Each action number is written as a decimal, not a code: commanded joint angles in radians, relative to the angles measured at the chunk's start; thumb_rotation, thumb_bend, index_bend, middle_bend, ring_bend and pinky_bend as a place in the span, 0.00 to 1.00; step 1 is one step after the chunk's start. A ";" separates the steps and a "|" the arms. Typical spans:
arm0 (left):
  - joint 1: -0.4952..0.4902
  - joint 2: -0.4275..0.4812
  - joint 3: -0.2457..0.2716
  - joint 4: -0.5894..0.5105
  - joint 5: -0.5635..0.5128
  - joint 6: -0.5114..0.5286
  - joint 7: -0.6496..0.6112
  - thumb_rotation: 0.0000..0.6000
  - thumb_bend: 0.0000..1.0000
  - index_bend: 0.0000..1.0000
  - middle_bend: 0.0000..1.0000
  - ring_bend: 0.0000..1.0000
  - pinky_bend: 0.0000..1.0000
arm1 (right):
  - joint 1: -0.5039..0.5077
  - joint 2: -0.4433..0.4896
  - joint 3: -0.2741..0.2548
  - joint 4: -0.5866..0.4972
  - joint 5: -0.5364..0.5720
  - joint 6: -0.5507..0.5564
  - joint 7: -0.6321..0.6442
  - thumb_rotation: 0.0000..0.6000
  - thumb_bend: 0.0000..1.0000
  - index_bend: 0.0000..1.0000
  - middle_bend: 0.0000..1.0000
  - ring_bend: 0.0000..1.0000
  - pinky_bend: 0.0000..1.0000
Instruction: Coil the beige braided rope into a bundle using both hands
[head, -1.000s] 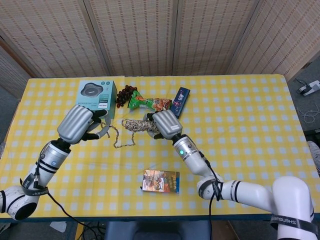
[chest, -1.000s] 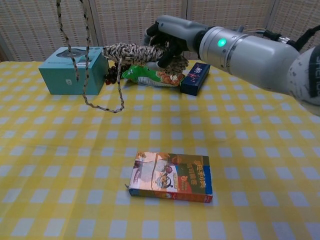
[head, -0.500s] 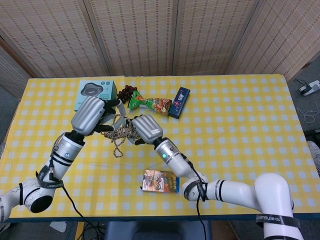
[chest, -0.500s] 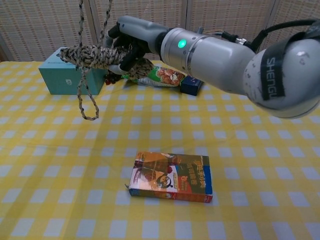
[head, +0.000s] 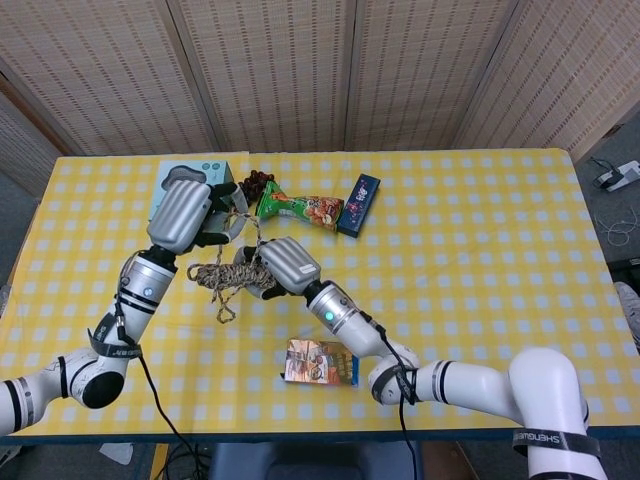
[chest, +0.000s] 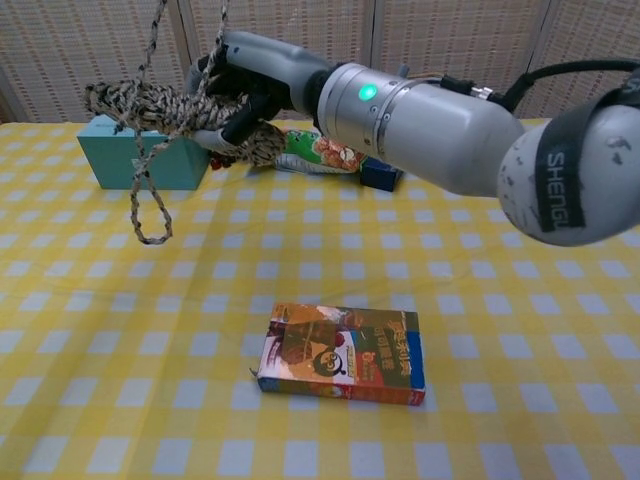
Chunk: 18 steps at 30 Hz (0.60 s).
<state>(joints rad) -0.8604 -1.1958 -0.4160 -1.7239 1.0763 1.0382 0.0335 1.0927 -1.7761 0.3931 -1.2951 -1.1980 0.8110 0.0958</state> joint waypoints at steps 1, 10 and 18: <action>0.006 0.007 0.008 0.025 -0.033 -0.012 0.010 1.00 0.41 0.70 1.00 0.94 1.00 | -0.029 0.024 -0.035 0.006 -0.104 0.027 0.130 1.00 0.52 0.74 0.58 0.44 0.44; 0.032 0.037 0.040 0.069 -0.125 -0.054 0.024 1.00 0.41 0.69 1.00 0.94 1.00 | -0.073 0.041 -0.097 0.042 -0.262 0.151 0.344 1.00 0.50 0.77 0.60 0.44 0.45; 0.065 0.058 0.070 0.081 -0.181 -0.071 0.030 1.00 0.41 0.69 1.00 0.94 1.00 | -0.108 0.028 -0.099 0.073 -0.304 0.270 0.449 1.00 0.49 0.79 0.62 0.45 0.47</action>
<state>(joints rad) -0.7981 -1.1405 -0.3489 -1.6439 0.8983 0.9703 0.0626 0.9932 -1.7420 0.2931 -1.2326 -1.4927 1.0634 0.5257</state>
